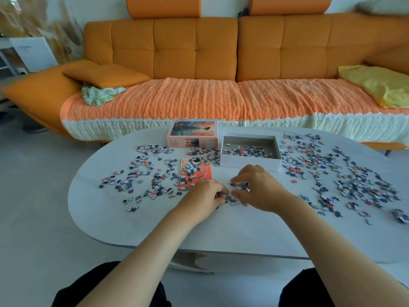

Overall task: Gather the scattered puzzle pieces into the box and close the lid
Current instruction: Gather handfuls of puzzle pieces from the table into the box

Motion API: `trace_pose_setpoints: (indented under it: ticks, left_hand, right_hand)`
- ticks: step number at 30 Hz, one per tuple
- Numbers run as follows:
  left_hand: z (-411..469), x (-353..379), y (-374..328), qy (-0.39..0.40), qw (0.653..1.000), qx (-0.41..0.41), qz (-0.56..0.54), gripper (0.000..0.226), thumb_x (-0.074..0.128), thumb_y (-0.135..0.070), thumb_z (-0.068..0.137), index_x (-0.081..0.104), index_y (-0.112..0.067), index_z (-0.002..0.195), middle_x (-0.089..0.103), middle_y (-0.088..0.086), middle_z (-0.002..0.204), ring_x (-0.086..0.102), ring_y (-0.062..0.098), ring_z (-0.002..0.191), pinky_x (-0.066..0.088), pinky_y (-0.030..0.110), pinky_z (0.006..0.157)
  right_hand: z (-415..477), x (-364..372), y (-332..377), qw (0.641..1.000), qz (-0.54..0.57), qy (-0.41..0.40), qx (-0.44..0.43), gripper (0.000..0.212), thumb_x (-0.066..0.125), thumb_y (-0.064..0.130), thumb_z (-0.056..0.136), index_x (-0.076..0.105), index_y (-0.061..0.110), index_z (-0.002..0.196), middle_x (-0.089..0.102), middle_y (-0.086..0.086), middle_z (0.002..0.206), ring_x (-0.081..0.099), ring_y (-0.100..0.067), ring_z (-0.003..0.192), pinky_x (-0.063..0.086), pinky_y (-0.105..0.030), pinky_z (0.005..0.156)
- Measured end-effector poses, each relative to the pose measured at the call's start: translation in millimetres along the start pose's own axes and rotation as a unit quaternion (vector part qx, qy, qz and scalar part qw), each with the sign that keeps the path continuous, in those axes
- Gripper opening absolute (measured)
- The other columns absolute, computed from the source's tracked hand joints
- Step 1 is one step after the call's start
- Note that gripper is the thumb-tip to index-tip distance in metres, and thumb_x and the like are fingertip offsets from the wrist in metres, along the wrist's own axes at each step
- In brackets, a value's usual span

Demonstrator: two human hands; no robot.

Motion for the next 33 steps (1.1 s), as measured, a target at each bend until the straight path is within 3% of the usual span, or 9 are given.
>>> trace_pose_setpoints:
  ticks: [6, 9, 12, 14, 18, 20, 23, 28, 33]
  left_hand:
    - [29.4, 2.3, -16.6, -0.009, 1.000, -0.008, -0.010, 0.023, 0.061, -0.027, 0.093, 0.065, -0.021, 0.115, 0.052, -0.006, 0.102, 0.051, 0.007, 0.085, 0.044, 0.024, 0.079]
    - [37.1, 5.1, -10.2, 0.047, 0.998, -0.017, 0.036, 0.054, 0.058, -0.052, 0.089, 0.048, -0.028, 0.136, 0.042, -0.008, 0.124, 0.040, 0.008, 0.113, 0.040, 0.031, 0.093]
    - [36.6, 23.6, -6.2, 0.136, 0.985, 0.003, 0.109, 0.081, 0.060, -0.060, 0.083, 0.029, -0.029, 0.150, 0.031, -0.008, 0.140, 0.023, 0.012, 0.132, 0.030, 0.038, 0.109]
    - [39.4, 29.1, -9.1, 0.133, 0.987, 0.019, 0.090, 0.069, 0.061, -0.052, 0.087, 0.036, -0.030, 0.148, 0.037, -0.008, 0.131, 0.029, 0.012, 0.128, 0.032, 0.034, 0.106]
    - [45.7, 30.0, -17.8, 0.098, 0.994, 0.032, 0.048, 0.047, 0.060, -0.036, 0.093, 0.049, -0.030, 0.138, 0.041, -0.010, 0.106, 0.041, 0.008, 0.108, 0.042, 0.033, 0.092]
    - [46.6, 30.3, -16.3, 0.105, 0.994, 0.023, 0.036, 0.049, 0.061, -0.037, 0.093, 0.048, -0.028, 0.140, 0.042, -0.010, 0.107, 0.042, 0.007, 0.103, 0.042, 0.031, 0.090]
    - [45.7, 17.5, -7.0, 0.117, 0.993, 0.008, 0.032, 0.050, 0.060, -0.041, 0.091, 0.047, -0.032, 0.139, 0.046, -0.011, 0.119, 0.039, 0.009, 0.114, 0.035, 0.031, 0.097]
    - [34.4, 2.1, 15.2, 0.155, 0.982, 0.006, 0.112, 0.060, 0.068, -0.035, 0.082, 0.045, -0.038, 0.137, 0.046, -0.015, 0.113, 0.033, 0.009, 0.116, 0.031, 0.027, 0.097]
    - [38.1, 9.4, 6.1, 0.109, 0.991, 0.021, 0.072, 0.049, 0.066, -0.038, 0.087, 0.052, -0.034, 0.134, 0.052, -0.013, 0.108, 0.043, 0.010, 0.111, 0.037, 0.028, 0.094]
  right_hand:
    - [-1.0, -6.1, -24.1, 0.999, 0.025, 0.038, 0.010, 0.028, 0.056, 0.026, 0.093, 0.067, 0.036, 0.116, 0.056, 0.010, 0.112, 0.048, -0.013, 0.106, 0.040, -0.029, 0.095]
    - [-3.2, -22.6, -33.1, 0.997, 0.058, 0.034, 0.024, 0.032, 0.062, 0.029, 0.091, 0.063, 0.036, 0.122, 0.054, 0.009, 0.120, 0.051, -0.010, 0.105, 0.042, -0.028, 0.093]
    - [-11.1, -18.7, -49.1, 0.991, 0.011, 0.118, 0.066, 0.059, 0.069, 0.036, 0.082, 0.048, 0.037, 0.137, 0.044, 0.007, 0.127, 0.047, -0.010, 0.107, 0.043, -0.030, 0.093]
    - [-15.2, -14.6, -55.2, 0.984, -0.025, 0.153, 0.087, 0.063, 0.070, 0.035, 0.080, 0.046, 0.038, 0.138, 0.044, 0.005, 0.125, 0.052, -0.016, 0.104, 0.046, -0.031, 0.091]
    - [-10.0, -10.3, -47.0, 0.987, 0.006, 0.138, 0.082, 0.044, 0.067, 0.030, 0.084, 0.057, 0.037, 0.126, 0.051, 0.003, 0.115, 0.058, -0.014, 0.091, 0.050, -0.030, 0.083]
    - [-6.1, -8.1, -42.3, 0.989, 0.010, 0.129, 0.075, 0.039, 0.063, 0.025, 0.086, 0.060, 0.037, 0.123, 0.055, 0.004, 0.111, 0.059, -0.012, 0.088, 0.051, -0.029, 0.080]
    - [-5.7, -5.4, -43.4, 0.984, 0.039, 0.147, 0.094, 0.057, 0.058, 0.015, 0.083, 0.050, 0.034, 0.136, 0.053, 0.005, 0.119, 0.058, -0.014, 0.096, 0.050, -0.028, 0.083]
    - [-13.2, -2.0, -43.6, 0.973, 0.006, 0.213, 0.092, 0.082, 0.073, 0.027, 0.077, 0.031, 0.034, 0.147, 0.041, 0.002, 0.130, 0.054, -0.020, 0.106, 0.051, -0.037, 0.092]
    - [-3.6, -1.7, -36.9, 0.981, 0.017, 0.179, 0.078, 0.066, 0.071, 0.024, 0.082, 0.044, 0.028, 0.142, 0.057, 0.003, 0.119, 0.056, -0.014, 0.094, 0.046, -0.026, 0.084]
Point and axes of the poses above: each hand's wrist, its own z-axis towards the middle knuckle, its own x-axis out of the palm, y = z × x, the point moved 9 cm from there along z, towards the middle knuckle
